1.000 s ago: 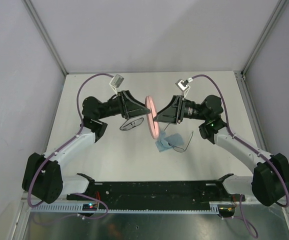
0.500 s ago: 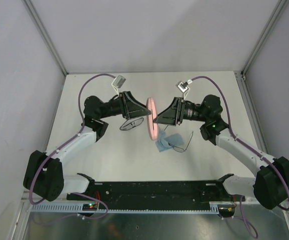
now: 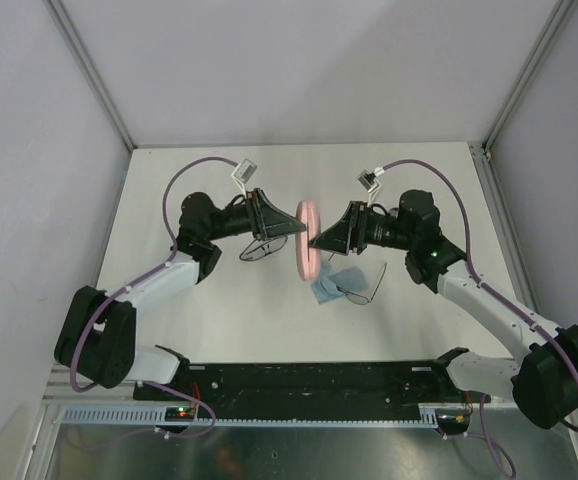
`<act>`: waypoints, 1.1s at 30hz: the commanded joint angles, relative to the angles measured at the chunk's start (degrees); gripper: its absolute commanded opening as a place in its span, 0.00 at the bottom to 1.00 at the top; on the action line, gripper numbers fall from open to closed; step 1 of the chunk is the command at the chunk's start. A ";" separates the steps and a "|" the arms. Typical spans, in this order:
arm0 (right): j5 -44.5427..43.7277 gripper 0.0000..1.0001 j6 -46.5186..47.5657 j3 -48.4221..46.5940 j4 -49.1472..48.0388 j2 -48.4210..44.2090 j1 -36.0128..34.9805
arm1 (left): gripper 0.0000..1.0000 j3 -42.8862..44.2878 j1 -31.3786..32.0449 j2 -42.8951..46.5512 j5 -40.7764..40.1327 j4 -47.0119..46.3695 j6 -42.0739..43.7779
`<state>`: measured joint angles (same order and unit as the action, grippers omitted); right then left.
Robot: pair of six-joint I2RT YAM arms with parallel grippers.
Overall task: Organize the sunglasses
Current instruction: Open the sunglasses case at the center of the board, then pass from the left arm to the right
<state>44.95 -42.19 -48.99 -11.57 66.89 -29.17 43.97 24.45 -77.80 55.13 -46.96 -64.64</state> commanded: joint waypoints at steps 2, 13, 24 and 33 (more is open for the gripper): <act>-14.87 0.30 7.21 -2.10 9.93 0.27 -1.41 | 0.13 0.18 1.22 -0.23 -2.34 4.63 7.08; -38.62 0.32 9.98 -2.25 17.56 5.24 -9.43 | 0.12 -3.14 1.31 -4.66 -17.40 18.96 21.56; -35.43 0.71 9.36 -2.14 17.77 5.08 -7.18 | 0.11 -3.34 1.26 -6.13 -26.33 25.86 26.23; -16.27 0.90 11.05 3.03 14.08 -0.78 4.40 | 0.11 -2.61 0.38 -5.67 -21.17 26.96 26.44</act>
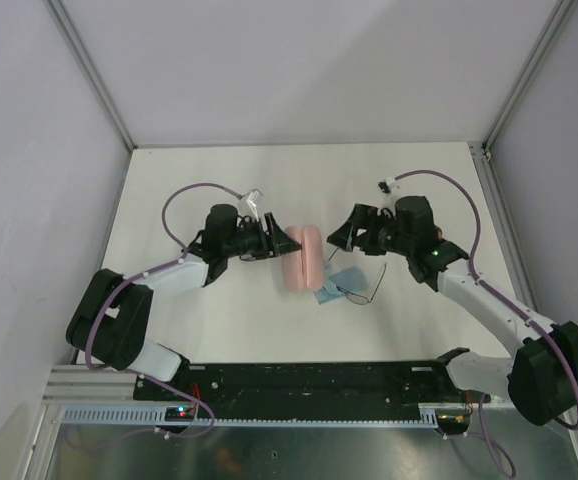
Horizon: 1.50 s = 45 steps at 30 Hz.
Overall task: Organize the sunglasses
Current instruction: Pass from the left arm to the right, then place the opened sunglasses case at the center of the board.
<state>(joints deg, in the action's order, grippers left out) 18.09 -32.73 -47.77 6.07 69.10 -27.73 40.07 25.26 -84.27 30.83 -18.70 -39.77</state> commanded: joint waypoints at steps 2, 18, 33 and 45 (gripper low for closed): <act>14.15 0.90 2.62 2.70 -4.01 -3.86 4.37 | 0.11 2.08 -0.53 1.55 5.96 -1.37 1.61; 33.97 0.84 -7.28 10.64 -25.61 -10.29 7.40 | 0.12 4.83 -0.98 9.75 24.39 -10.72 -9.29; 35.61 0.56 -15.31 11.24 -40.18 -7.36 0.84 | 0.12 4.57 -1.00 10.83 27.02 -17.61 -15.79; 30.02 0.00 -17.66 11.28 -42.63 -3.63 -2.06 | 0.94 -3.43 -8.47 13.20 22.80 -18.30 -18.64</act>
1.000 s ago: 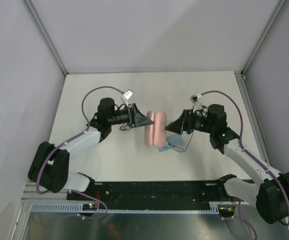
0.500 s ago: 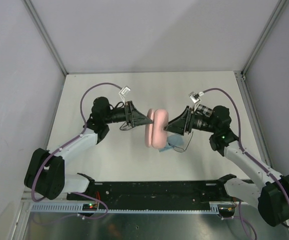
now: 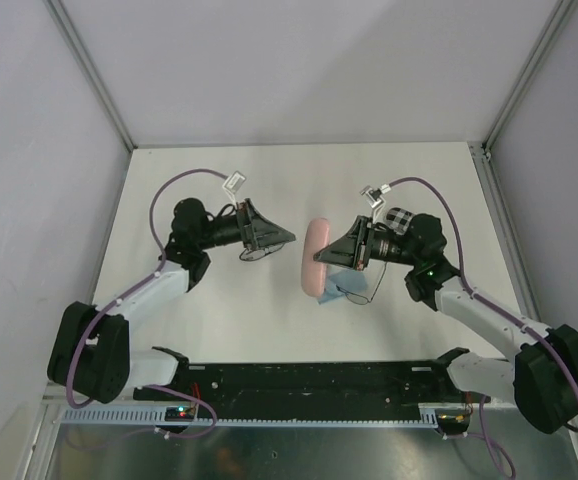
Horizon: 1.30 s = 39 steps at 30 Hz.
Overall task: Organize the sunglasses
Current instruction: Place the opened sunglasses case at the center of the board.
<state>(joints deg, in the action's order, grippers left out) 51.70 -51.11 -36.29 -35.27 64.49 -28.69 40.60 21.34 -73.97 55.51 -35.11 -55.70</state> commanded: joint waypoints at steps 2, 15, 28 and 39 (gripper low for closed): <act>-5.73 0.00 2.00 -0.23 0.68 1.47 -2.01 | 0.98 -7.40 -8.95 4.07 -1.80 -1.89 -3.22; -22.52 0.00 2.58 -6.95 11.93 20.30 -11.87 | 1.00 -10.93 -17.69 15.61 -18.16 26.18 16.71; -24.03 0.42 0.77 -18.51 14.32 37.02 -15.76 | 1.00 -12.60 -17.74 17.79 -23.82 29.30 18.91; -26.96 0.60 12.16 -18.66 27.68 28.53 -12.28 | 1.00 -14.21 -18.01 18.34 -31.63 27.54 16.58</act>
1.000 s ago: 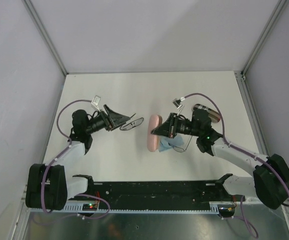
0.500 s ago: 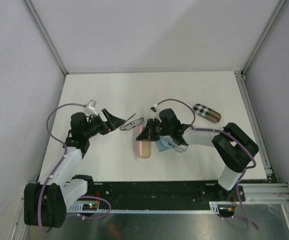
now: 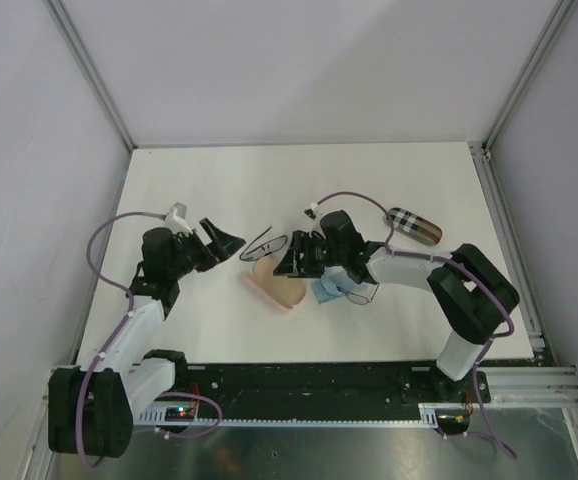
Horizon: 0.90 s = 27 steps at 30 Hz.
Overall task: Organize the sunglasses
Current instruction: Place the opened sunglasses case at the center of the board, then pick up the glasses cleaning cloth from the center of the board.
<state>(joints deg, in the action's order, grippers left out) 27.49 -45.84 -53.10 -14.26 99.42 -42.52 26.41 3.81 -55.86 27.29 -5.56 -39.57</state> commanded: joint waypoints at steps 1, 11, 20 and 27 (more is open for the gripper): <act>-3.55 0.60 8.70 -1.88 8.27 -7.77 1.96 | 1.00 0.31 -0.52 -0.53 -3.31 -2.05 1.51; -9.16 0.61 19.81 -1.40 21.73 -15.37 7.03 | 1.00 9.41 15.40 -13.20 -20.75 -3.03 12.65; -21.30 0.50 27.29 -0.60 31.01 -19.33 4.87 | 1.00 14.50 21.06 -18.27 -23.80 -1.52 16.94; -25.02 0.43 27.85 0.23 32.16 -19.38 2.07 | 0.94 15.10 25.36 -18.32 -20.82 -0.52 18.11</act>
<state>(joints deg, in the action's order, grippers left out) 7.29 -20.12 -53.10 16.53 81.14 -38.72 39.24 27.35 -74.50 6.13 -5.91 -23.88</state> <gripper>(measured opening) 0.445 0.959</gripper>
